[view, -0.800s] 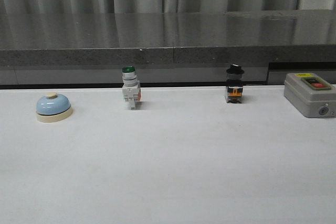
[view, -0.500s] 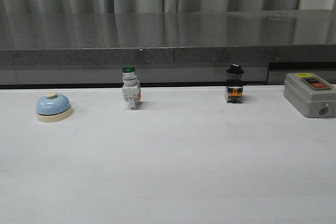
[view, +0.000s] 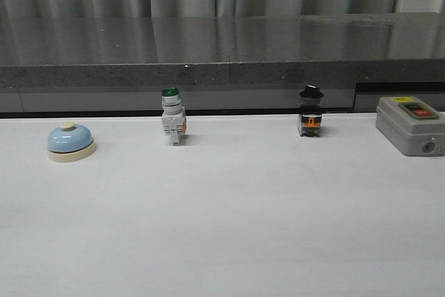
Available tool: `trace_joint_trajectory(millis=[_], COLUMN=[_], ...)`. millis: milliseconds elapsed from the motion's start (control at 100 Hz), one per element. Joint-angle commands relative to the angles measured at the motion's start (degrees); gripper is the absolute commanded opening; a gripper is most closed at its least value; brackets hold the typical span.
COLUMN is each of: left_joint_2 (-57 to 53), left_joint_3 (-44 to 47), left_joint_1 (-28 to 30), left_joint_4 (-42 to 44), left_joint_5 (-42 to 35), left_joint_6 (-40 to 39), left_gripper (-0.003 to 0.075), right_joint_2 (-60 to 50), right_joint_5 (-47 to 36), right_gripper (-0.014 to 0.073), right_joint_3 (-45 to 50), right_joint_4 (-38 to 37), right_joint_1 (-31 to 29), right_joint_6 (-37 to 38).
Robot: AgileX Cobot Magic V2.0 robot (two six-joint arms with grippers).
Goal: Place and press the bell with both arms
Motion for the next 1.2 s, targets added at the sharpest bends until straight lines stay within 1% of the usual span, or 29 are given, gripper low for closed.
trace_joint_trajectory(millis=[0,130,420,540,690,770,820,890,930,940,960,970,980,1010,1080,1130,1190], left_joint_2=[-0.44,3.11,13.24,19.82,29.10,33.99,37.45,41.56,43.53,44.32,45.49,45.87,46.25,48.01,51.68,54.28,57.21], left_joint_3=[-1.64,-6.19,-15.91,-19.75,-25.56,-28.31,-29.93,-32.26,-33.59,-34.03,-34.45,-34.88,-35.09,-36.19,-38.30,-39.81,-41.78], left_joint_1=[0.19,0.19,0.19,0.19,0.19,0.19,0.19,0.19,0.19,0.19,0.19,0.19,0.19,0.19,0.19,0.19,0.19], left_joint_4=[-0.75,-1.15,-1.15,-1.15,-1.15,-1.15,-1.15,-1.15,-1.15,-1.15,-1.15,-1.15,-1.15,-1.15,-1.15,-1.15,-1.15], left_joint_5=[-1.66,0.93,0.77,1.26,5.10,5.79,5.79,5.87,5.87,5.87,5.75,5.75,5.65,5.67,5.67,5.67,6.08], left_joint_6=[-0.47,-0.47,-0.47,-0.47,-0.47,-0.47,-0.47,-0.47,-0.47,-0.47,-0.47,-0.47,-0.47,-0.47,-0.47,-0.47,-0.47], left_gripper=[-0.0020,-0.0020,-0.0020,-0.0020,-0.0020,-0.0008,0.0028,0.0138,0.0233,0.0268,0.0304,0.0341,0.0359,0.0447,0.0581,0.0627,0.0634], right_joint_2=[-0.76,-0.76,-0.76,-0.76,-0.76,-0.76,-0.76,-0.76,-0.76,-0.76,-0.76,-0.76,-0.76,-0.76,-0.76,-0.76,-0.76], right_joint_5=[-4.60,-4.60,-4.60,-4.60,-4.60,-4.60,-4.60,-4.60,-4.60,-4.60,-4.60,-4.60,-4.60,-4.60,-4.60,-4.60,-4.60], right_gripper=[-0.0060,-0.0060,-0.0060,-0.0060,-0.0060,-0.0060,-0.0060,-0.0060,-0.0060,-0.0060,-0.0060,-0.0060,-0.0060,-0.0060,-0.0060,-0.0060,-0.0060], right_joint_3=[-0.82,-0.82,-0.82,-0.82,-0.82,-0.82,-0.82,-0.82,-0.82,-0.82,-0.82,-0.82,-0.82,-0.82,-0.82,-0.82,-0.82], right_joint_4=[-0.08,-0.08,-0.08,-0.08,-0.08,-0.08,-0.08,-0.08,-0.08,-0.08,-0.08,-0.08,-0.08,-0.08,-0.08,-0.08,-0.08], right_joint_1=[-0.32,-0.32,-0.32,-0.32,-0.32,-0.32,-0.32,-0.32,-0.32,-0.32,-0.32,-0.32,-0.32,-0.32,-0.32,-0.32,-0.32], right_joint_6=[-0.18,-0.18,-0.18,-0.18,-0.18,-0.18,-0.18,-0.18,-0.18,-0.18,-0.18,-0.18,-0.18,-0.18,-0.18,-0.18,-0.18])
